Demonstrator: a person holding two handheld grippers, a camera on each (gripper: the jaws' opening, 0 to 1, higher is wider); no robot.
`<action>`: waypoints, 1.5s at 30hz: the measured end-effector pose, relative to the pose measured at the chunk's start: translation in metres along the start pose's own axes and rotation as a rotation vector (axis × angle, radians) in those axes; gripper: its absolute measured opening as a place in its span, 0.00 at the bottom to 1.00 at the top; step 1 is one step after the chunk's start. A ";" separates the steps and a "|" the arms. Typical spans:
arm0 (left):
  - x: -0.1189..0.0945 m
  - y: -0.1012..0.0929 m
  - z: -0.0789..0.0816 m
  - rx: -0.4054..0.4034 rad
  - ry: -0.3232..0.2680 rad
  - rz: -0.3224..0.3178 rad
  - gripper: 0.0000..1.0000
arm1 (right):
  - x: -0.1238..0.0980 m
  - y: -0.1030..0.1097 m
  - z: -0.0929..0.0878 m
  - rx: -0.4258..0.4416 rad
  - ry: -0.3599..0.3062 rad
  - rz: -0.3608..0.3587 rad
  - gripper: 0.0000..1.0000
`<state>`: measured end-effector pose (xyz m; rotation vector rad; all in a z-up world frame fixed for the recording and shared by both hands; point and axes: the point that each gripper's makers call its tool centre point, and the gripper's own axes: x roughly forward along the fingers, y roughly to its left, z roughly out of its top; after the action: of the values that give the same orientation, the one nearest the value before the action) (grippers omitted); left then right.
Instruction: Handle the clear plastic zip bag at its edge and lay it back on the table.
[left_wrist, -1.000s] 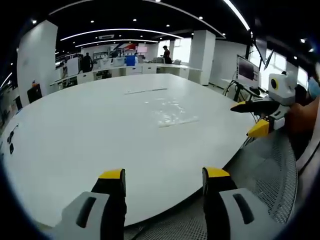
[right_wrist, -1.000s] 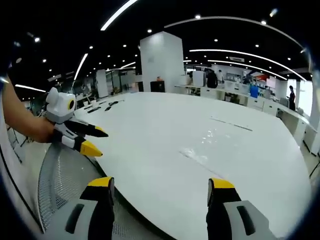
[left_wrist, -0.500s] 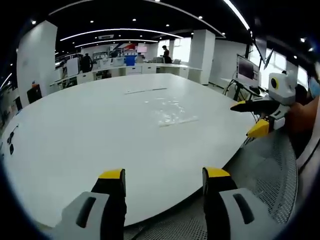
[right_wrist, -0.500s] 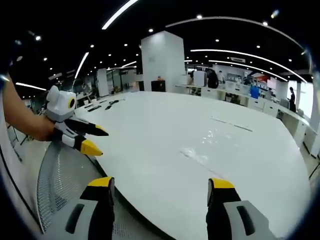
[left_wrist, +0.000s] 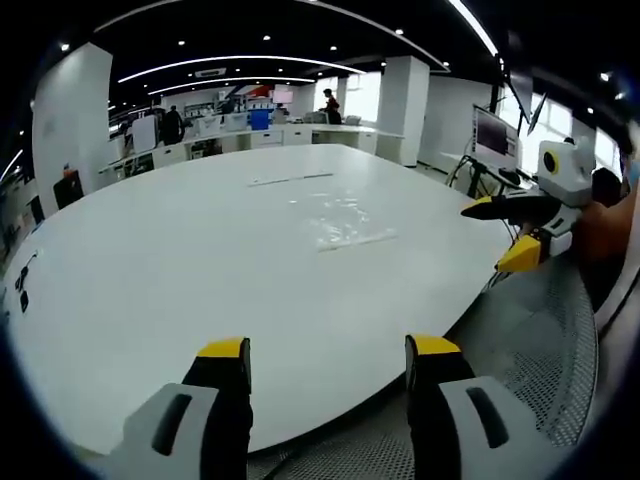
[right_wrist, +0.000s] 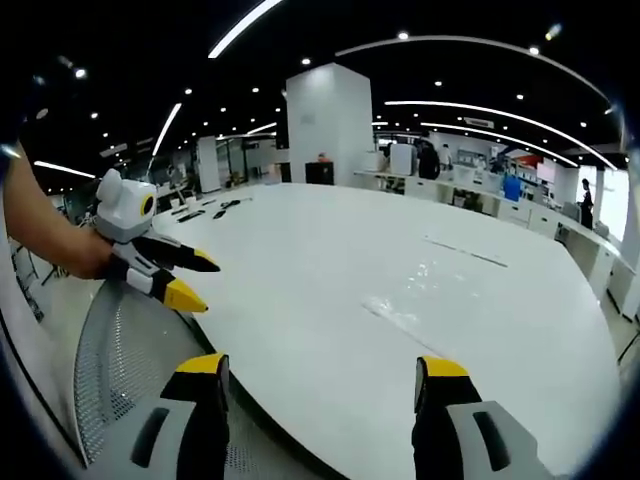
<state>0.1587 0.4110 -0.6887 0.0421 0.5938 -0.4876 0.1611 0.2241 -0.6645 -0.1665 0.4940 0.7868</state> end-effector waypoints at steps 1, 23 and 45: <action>0.000 0.000 0.000 -0.003 -0.002 0.001 0.61 | 0.000 0.000 0.000 -0.001 0.001 0.002 0.75; 0.000 0.002 -0.002 -0.010 0.008 0.000 0.60 | 0.000 0.004 -0.001 -0.018 0.005 0.017 0.75; 0.000 0.000 -0.005 0.011 0.025 -0.013 0.60 | -0.002 0.002 0.001 -0.015 -0.006 0.007 0.75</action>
<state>0.1559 0.4115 -0.6931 0.0551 0.6166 -0.5031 0.1588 0.2248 -0.6627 -0.1764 0.4835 0.7979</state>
